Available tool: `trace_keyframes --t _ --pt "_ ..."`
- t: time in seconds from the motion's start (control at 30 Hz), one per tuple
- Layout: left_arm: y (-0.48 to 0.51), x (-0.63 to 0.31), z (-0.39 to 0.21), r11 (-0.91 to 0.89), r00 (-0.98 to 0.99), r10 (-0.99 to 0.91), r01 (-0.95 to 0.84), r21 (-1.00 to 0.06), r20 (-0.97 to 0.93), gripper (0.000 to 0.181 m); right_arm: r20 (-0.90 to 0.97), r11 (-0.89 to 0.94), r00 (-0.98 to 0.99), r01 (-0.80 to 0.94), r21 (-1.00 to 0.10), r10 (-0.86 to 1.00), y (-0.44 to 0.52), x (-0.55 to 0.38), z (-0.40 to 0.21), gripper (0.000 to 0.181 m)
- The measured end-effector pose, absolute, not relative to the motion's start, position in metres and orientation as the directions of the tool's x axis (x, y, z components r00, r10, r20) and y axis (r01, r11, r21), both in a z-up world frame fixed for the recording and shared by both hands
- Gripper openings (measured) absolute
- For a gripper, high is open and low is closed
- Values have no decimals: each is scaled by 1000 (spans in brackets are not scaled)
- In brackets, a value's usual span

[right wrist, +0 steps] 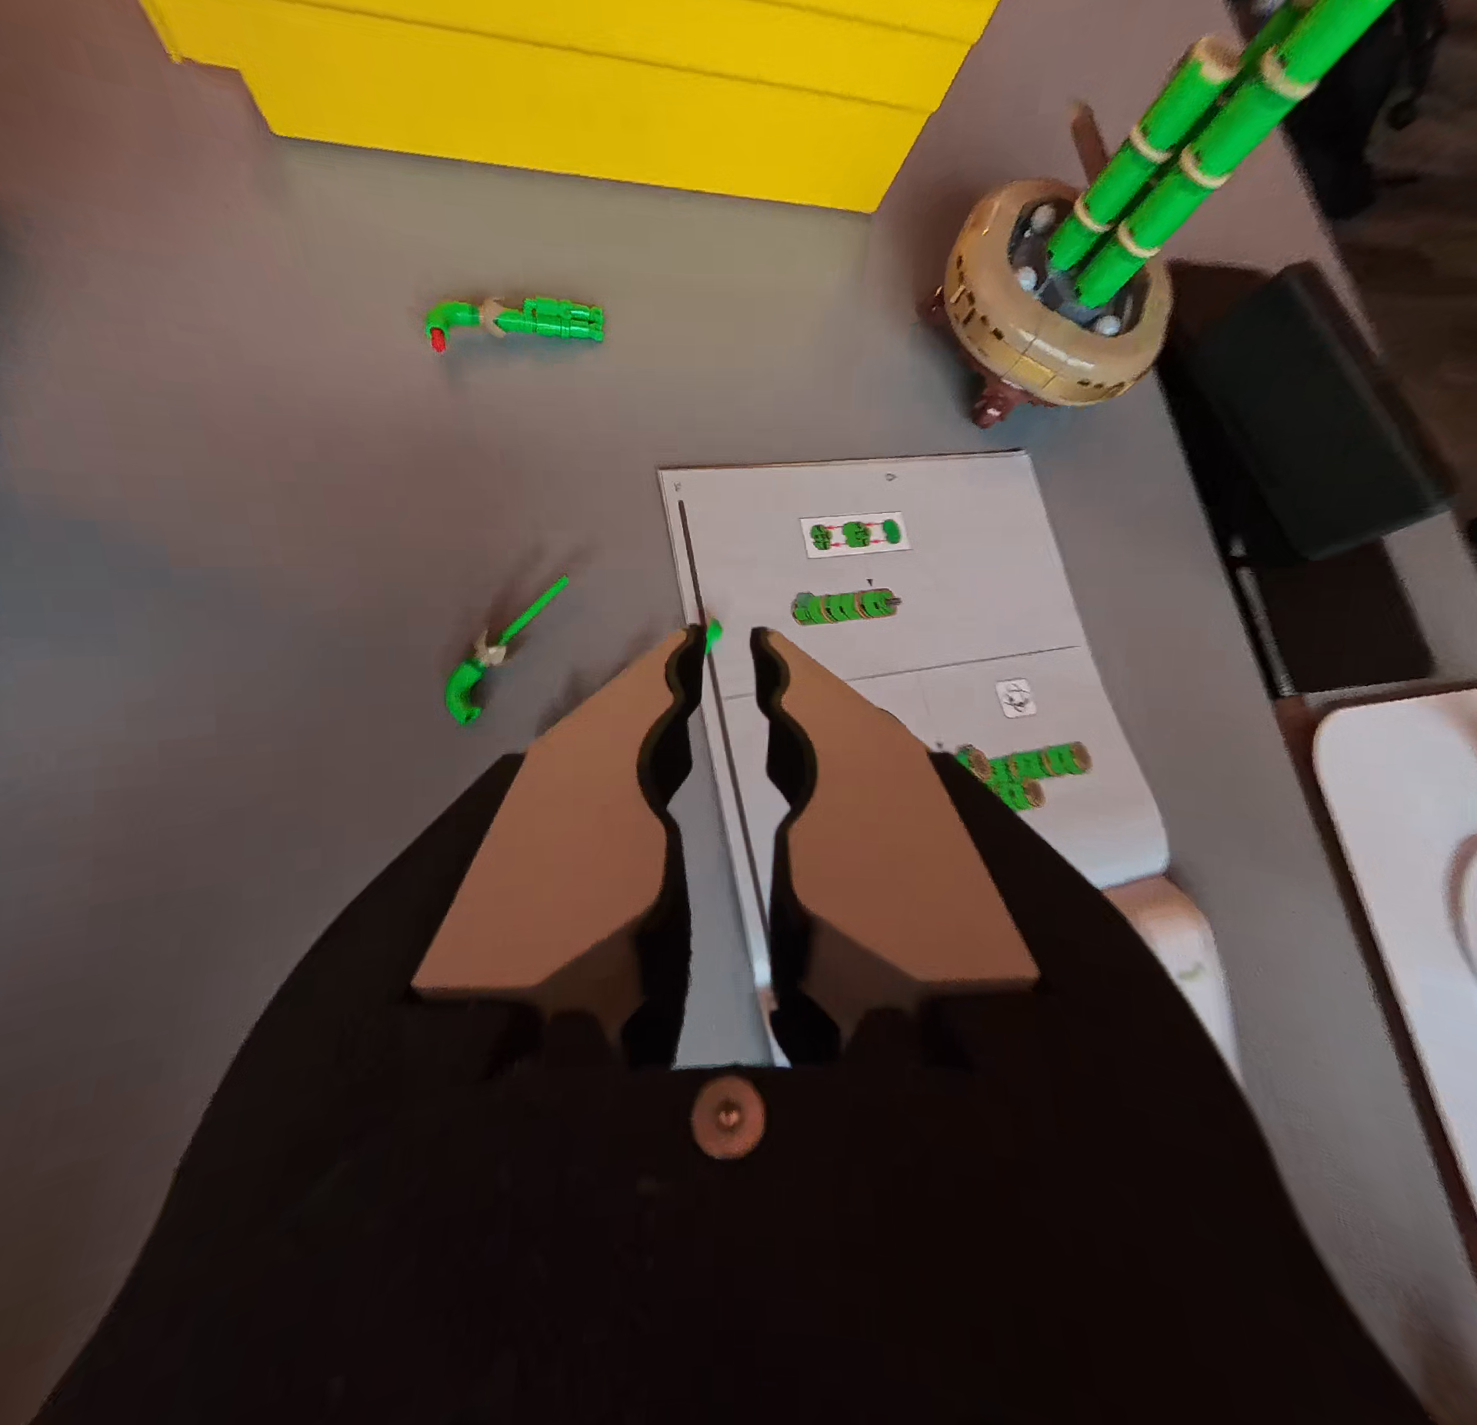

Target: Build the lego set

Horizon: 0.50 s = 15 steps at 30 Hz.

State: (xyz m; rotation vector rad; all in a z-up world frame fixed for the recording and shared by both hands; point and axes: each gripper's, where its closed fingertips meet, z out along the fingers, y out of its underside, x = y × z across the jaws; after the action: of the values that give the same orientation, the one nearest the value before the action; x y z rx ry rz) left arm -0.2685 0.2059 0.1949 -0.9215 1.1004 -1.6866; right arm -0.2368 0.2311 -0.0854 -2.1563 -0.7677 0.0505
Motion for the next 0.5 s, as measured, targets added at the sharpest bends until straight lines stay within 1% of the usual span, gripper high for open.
trace_keyframes --t 0.07,0.13,0.2,0.27,0.33,0.5 --pt "212 -269 193 -188 -285 -953 275 -943 106 5 173 -556 857 454 -696 485 248 -236 -100 9" --pt "214 -269 192 -170 -262 -960 267 -949 99 4 97 -618 897 372 -693 430 259 -239 -113 12" --pt "213 -266 189 -155 -247 -965 251 -955 91 5 -8 -695 920 290 -658 391 259 -243 -128 15" --pt "211 -262 187 -144 -245 -966 240 -960 84 5 -50 -731 931 249 -635 360 259 -244 -139 16" --pt "208 -260 187 -141 -253 -964 235 -962 79 5 -29 -750 938 258 -609 346 259 -241 -148 15" --pt "201 -259 189 -174 -305 -947 236 -956 97 4 40 -756 926 332 -564 377 258 -238 -163 14"
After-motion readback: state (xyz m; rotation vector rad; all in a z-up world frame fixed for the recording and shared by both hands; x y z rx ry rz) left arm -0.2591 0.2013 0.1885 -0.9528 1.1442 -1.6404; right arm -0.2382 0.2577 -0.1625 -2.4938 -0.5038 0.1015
